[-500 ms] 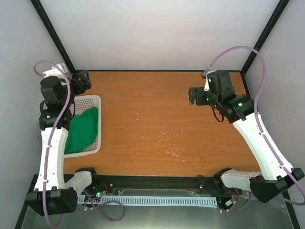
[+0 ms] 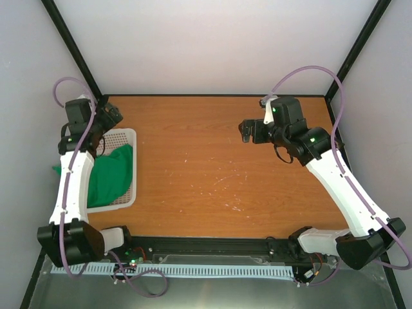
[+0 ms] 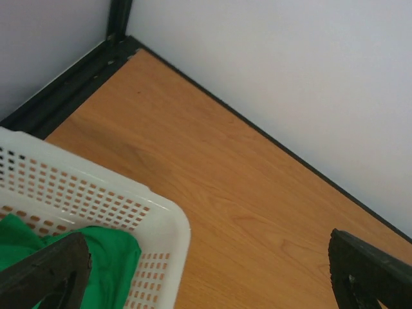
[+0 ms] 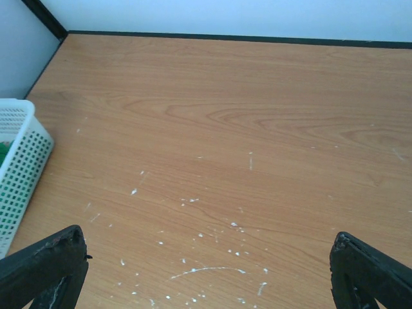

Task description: Pin the brooch onto the clothing

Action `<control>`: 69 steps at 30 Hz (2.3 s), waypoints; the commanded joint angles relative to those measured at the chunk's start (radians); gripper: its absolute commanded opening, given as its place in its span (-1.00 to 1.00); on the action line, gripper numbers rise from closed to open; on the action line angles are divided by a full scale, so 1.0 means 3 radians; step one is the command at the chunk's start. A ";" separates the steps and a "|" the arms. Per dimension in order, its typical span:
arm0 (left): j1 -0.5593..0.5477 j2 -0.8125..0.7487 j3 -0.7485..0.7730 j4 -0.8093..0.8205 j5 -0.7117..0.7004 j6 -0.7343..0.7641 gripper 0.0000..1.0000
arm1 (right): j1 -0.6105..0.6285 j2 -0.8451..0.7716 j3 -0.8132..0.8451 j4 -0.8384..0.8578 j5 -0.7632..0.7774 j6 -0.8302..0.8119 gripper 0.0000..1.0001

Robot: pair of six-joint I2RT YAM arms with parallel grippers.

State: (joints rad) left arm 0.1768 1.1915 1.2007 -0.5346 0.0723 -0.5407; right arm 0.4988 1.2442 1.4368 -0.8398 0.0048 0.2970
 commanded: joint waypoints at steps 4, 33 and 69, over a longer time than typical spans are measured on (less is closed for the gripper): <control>0.0290 0.0621 0.0522 -0.0599 -0.0176 -0.0608 1.00 | 0.0041 -0.0087 -0.0156 0.0136 -0.0142 0.0094 1.00; 0.0384 0.2070 0.0354 -0.1166 -0.0069 -0.1901 1.00 | 0.0022 -0.0254 -0.0385 0.0090 0.0166 -0.0445 1.00; -0.0592 0.0658 0.2104 0.0734 0.2859 -0.1382 -0.98 | 0.0023 -0.0439 0.0023 0.0283 0.0474 -0.0066 1.00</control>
State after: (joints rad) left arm 0.1081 1.3891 1.9865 -0.4225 0.7773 -0.9001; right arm 0.5011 1.1549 1.4357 -0.7906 0.0837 0.2390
